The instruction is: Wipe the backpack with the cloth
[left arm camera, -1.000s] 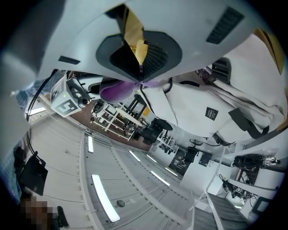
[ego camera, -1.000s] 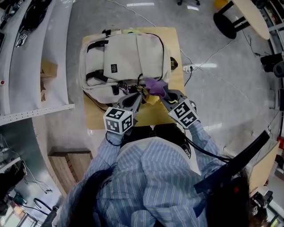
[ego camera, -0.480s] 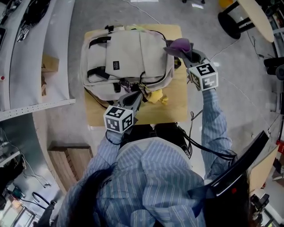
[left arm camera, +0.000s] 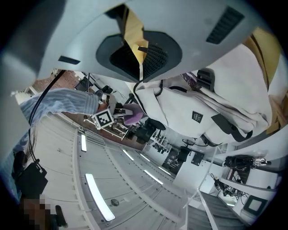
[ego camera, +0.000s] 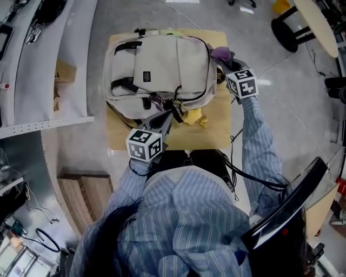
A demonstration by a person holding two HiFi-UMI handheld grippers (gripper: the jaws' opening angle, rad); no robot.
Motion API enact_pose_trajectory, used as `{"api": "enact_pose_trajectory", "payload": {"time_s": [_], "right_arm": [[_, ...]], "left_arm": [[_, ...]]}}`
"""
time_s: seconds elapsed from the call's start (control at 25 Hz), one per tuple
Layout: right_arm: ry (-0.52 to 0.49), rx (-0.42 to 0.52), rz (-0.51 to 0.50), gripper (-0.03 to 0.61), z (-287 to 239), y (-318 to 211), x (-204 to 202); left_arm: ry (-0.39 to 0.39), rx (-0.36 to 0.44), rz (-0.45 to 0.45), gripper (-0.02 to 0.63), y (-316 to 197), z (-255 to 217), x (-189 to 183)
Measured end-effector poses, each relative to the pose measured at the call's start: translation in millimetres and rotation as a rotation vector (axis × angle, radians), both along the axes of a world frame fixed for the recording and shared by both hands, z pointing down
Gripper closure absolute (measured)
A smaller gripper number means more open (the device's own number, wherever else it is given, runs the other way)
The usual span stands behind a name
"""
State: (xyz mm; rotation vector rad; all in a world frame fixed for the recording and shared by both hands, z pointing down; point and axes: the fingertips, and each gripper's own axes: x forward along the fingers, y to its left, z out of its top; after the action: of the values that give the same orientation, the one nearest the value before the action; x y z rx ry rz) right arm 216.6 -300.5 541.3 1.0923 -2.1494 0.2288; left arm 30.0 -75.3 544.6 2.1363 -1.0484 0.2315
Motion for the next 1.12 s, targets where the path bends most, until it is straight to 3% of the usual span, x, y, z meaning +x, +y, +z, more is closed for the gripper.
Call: {"api": "enact_pose_trajectory", "payload": {"time_s": [0.16, 0.48, 0.76, 0.96, 1.12], "right_arm": [[-0.01, -0.049, -0.029, 0.537, 19, 43, -8], [-0.147, -0.138, 0.001, 0.537, 33, 140, -43], [-0.165, -0.22, -0.061, 0.537, 50, 215, -72], [-0.175, -0.265, -0.085, 0.537, 53, 246, -82], [-0.197, -0.24, -0.057, 0.537, 46, 245, -78]], "left_arm": [[0.015, -0.006, -0.009, 0.591, 1, 3, 0], [0.031, -0.003, 0.038, 0.591, 5, 5, 17], [0.036, -0.025, 0.09, 0.591, 6, 18, 30], [0.024, -0.002, 0.11, 0.591, 4, 9, 35], [0.013, 0.04, 0.058, 0.591, 7, -7, 28]]}}
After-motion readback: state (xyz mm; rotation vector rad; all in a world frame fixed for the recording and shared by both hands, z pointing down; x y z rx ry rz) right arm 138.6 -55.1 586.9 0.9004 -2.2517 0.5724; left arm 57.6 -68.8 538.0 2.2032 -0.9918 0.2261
